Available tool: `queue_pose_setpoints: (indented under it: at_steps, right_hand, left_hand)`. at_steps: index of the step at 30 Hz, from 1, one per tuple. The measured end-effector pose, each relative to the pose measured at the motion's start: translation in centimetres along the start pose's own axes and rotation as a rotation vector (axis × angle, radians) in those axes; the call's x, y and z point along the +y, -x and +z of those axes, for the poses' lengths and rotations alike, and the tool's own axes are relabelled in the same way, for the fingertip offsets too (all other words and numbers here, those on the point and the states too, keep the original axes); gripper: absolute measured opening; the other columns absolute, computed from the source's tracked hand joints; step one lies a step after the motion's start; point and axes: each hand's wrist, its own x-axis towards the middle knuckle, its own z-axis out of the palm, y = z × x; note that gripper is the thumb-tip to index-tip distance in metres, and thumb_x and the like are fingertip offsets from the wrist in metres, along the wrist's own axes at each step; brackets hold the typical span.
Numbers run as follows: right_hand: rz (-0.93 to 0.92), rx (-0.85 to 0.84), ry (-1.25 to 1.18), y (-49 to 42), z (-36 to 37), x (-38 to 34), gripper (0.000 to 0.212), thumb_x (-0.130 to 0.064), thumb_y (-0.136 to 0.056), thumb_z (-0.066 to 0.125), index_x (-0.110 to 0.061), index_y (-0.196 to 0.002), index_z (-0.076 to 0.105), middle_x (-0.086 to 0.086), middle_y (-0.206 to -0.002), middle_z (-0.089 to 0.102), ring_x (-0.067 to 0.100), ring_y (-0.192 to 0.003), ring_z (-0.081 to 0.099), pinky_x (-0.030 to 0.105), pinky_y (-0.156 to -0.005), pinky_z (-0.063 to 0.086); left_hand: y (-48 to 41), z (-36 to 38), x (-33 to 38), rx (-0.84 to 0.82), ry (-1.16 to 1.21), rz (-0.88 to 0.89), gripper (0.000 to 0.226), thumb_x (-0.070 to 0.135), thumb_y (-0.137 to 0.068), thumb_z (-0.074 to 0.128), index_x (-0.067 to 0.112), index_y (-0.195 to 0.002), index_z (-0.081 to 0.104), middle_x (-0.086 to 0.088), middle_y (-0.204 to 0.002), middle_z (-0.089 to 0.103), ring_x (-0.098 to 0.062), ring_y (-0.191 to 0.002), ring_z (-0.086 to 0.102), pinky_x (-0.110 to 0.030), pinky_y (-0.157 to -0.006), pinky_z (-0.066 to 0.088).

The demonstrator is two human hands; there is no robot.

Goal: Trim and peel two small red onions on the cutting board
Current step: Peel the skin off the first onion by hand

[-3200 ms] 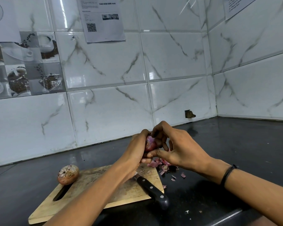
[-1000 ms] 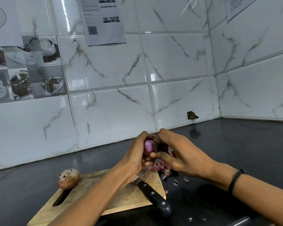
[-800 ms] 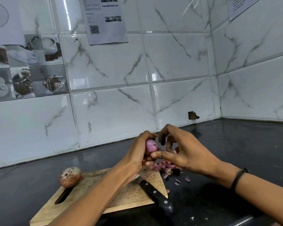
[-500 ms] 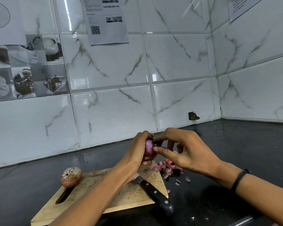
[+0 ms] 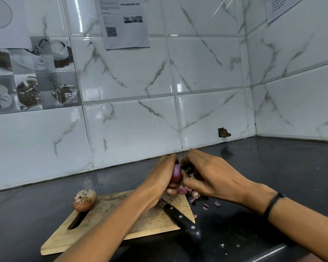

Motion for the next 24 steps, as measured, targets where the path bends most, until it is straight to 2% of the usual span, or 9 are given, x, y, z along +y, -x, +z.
queue_pose_setpoints:
  at_steps: [2,4,6,9,12,15,18,21,24]
  right_hand:
    - [-0.01,-0.045,0.028,0.0,-0.1,-0.2,0.032,-0.052,-0.095,0.045,-0.022,-0.103,0.048,-0.016,-0.09,0.04,0.005,-0.067,0.037,0.026,-0.057,0.039]
    - [-0.029,-0.093,0.061,0.0,-0.1,-0.3,0.039,-0.059,-0.094,0.043,-0.021,-0.103,0.046,-0.015,-0.09,0.04,0.005,-0.066,0.036,0.024,-0.057,0.034]
    - [-0.033,-0.126,0.083,0.1,-0.3,0.0,0.043,-0.063,-0.094,0.044,-0.02,-0.099,0.047,-0.014,-0.089,0.041,0.005,-0.065,0.036,0.023,-0.058,0.031]
    - [0.003,-0.197,0.116,0.2,-0.4,0.4,0.049,-0.072,-0.091,0.041,-0.024,-0.095,0.045,-0.014,-0.088,0.043,0.007,-0.068,0.04,0.027,-0.059,0.036]
    - [0.086,-0.228,0.146,0.3,-0.7,0.8,0.054,-0.076,-0.085,0.031,-0.025,-0.095,0.045,-0.015,-0.089,0.045,0.01,-0.071,0.045,0.031,-0.06,0.037]
    - [0.15,-0.238,0.18,0.3,-0.8,1.0,0.04,-0.067,-0.085,0.041,-0.028,-0.094,0.045,-0.016,-0.091,0.045,0.011,-0.075,0.048,0.031,-0.06,0.034]
    - [0.192,-0.248,0.223,0.3,-0.8,1.1,0.021,-0.044,-0.091,0.058,-0.026,-0.101,0.058,-0.013,-0.1,0.056,0.013,-0.084,0.056,0.031,-0.06,0.034]
    - [0.23,-0.213,0.202,0.3,-0.7,1.4,0.015,-0.032,-0.098,0.058,-0.027,-0.111,0.065,-0.012,-0.111,0.063,0.013,-0.094,0.061,0.031,-0.062,0.037]
    - [0.25,-0.192,0.144,0.4,-0.7,1.6,0.02,-0.022,-0.102,0.051,-0.03,-0.113,0.066,-0.013,-0.107,0.068,0.012,-0.093,0.06,0.031,-0.062,0.038]
  left_hand:
    - [-0.1,0.1,0.0,0.045,0.026,-0.037,0.036,0.025,-0.104,0.03,0.003,-0.092,0.057,-0.005,-0.053,0.055,-0.012,-0.04,0.041,-0.022,-0.039,0.032]
    - [-0.4,0.1,0.1,0.093,0.068,-0.073,0.038,0.025,-0.103,0.031,0.003,-0.087,0.057,-0.016,-0.065,0.06,-0.016,-0.042,0.046,-0.022,-0.04,0.039]
    - [-0.7,-0.2,0.3,0.114,0.154,-0.098,0.031,0.023,-0.099,0.034,0.004,-0.083,0.053,-0.022,-0.074,0.054,-0.02,-0.047,0.041,-0.021,-0.039,0.036]
    - [-1.0,-0.5,0.3,0.108,0.286,-0.107,0.02,0.02,-0.097,0.038,0.008,-0.081,0.044,-0.013,-0.063,0.046,-0.016,-0.044,0.034,-0.021,-0.038,0.027]
    - [-0.9,-0.5,0.2,0.04,0.308,-0.105,0.019,0.025,-0.098,0.043,0.011,-0.085,0.042,-0.009,-0.063,0.039,-0.015,-0.044,0.035,-0.023,-0.04,0.03]
    - [-0.8,-0.4,0.2,-0.007,0.321,-0.1,0.025,0.032,-0.101,0.048,0.01,-0.091,0.043,-0.009,-0.063,0.039,-0.015,-0.046,0.037,-0.024,-0.04,0.034]
    - [-0.7,-0.3,0.2,-0.015,0.331,-0.083,0.032,0.037,-0.101,0.053,0.008,-0.091,0.048,-0.011,-0.063,0.049,-0.016,-0.048,0.042,-0.026,-0.042,0.04]
    - [-0.5,-0.2,0.3,-0.009,0.312,-0.051,0.039,0.042,-0.101,0.054,0.004,-0.093,0.054,-0.017,-0.068,0.062,-0.018,-0.051,0.048,-0.027,-0.045,0.046]
    - [-0.2,0.0,0.6,0.006,0.332,-0.04,0.04,0.042,-0.105,0.046,0.003,-0.1,0.054,-0.023,-0.073,0.067,-0.02,-0.051,0.051,-0.027,-0.046,0.047]
